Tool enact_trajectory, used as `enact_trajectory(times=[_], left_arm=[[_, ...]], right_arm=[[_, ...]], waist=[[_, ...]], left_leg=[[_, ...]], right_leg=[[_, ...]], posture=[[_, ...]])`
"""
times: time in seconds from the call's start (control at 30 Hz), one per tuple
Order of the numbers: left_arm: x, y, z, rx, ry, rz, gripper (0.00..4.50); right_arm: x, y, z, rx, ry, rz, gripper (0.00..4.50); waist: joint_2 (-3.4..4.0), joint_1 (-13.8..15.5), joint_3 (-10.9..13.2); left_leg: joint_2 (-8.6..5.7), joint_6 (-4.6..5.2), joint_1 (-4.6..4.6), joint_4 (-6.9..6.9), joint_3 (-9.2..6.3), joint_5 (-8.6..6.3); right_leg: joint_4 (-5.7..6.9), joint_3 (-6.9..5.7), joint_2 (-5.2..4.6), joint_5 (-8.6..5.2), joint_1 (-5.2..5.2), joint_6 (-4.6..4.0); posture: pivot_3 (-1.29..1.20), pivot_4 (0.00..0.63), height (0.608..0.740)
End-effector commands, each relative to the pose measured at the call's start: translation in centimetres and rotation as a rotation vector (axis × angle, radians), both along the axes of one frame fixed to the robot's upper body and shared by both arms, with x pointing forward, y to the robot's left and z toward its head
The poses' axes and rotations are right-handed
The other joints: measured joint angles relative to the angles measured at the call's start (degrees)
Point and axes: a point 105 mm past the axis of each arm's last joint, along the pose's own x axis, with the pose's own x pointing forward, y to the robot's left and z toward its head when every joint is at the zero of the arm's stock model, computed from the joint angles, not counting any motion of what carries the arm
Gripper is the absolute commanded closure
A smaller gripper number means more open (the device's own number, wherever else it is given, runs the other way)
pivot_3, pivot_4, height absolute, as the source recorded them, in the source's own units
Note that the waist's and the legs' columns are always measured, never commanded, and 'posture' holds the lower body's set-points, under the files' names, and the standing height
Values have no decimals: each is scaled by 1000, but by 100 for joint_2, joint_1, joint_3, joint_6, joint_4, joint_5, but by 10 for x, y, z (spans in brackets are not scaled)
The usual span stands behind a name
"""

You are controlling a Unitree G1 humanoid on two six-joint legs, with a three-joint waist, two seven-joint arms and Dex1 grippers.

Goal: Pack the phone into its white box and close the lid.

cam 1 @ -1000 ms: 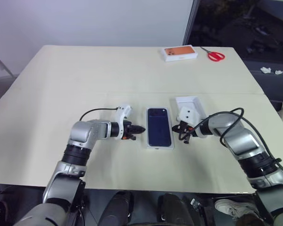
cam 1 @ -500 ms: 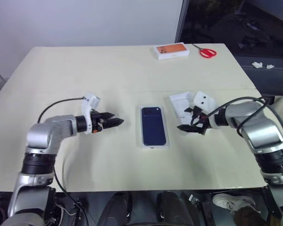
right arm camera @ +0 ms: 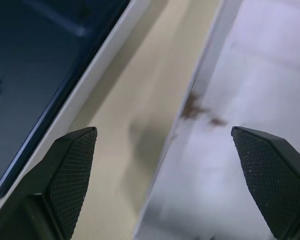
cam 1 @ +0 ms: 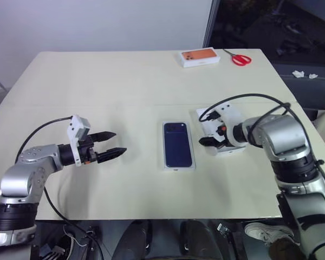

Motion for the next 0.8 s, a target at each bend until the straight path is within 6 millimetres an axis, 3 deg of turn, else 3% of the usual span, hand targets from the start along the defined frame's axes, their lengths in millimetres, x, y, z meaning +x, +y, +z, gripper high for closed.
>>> enact_trajectory(times=[0.03,0.4,0.57,0.67,0.8], left_arm=[[2,-4,14,-29,-68,11,51],[2,-11,13,-60,-47,32,51],[2,-13,15,-67,-46,29,51],[4,-14,16,-70,-49,29,0],[5,-17,19,-85,-43,26,0]], right_arm=[[3,5,11,65,-23,-13,0],[-2,11,-11,69,-11,-73,0],[0,4,-11,27,-47,-131,0],[1,2,-11,9,-52,-152,793],[1,0,-12,-5,-58,-171,2787]], waist=[[0,-7,0],[-1,-17,-1],[-1,-17,-1],[-1,-16,-1],[-1,-16,-1]], left_leg=[[0,1,0,0,0,-1],[0,1,-1,2,1,1],[0,2,-1,4,2,1],[0,2,-1,4,2,1],[0,2,-1,4,2,1]], right_leg=[[0,0,0,0,0,0],[6,1,3,1,-4,1],[8,1,4,1,-2,1],[8,1,4,1,-3,1],[8,1,5,1,-2,1]], posture=[[0,150,740],[0,150,740],[0,150,740],[0,150,740],[0,150,740]])
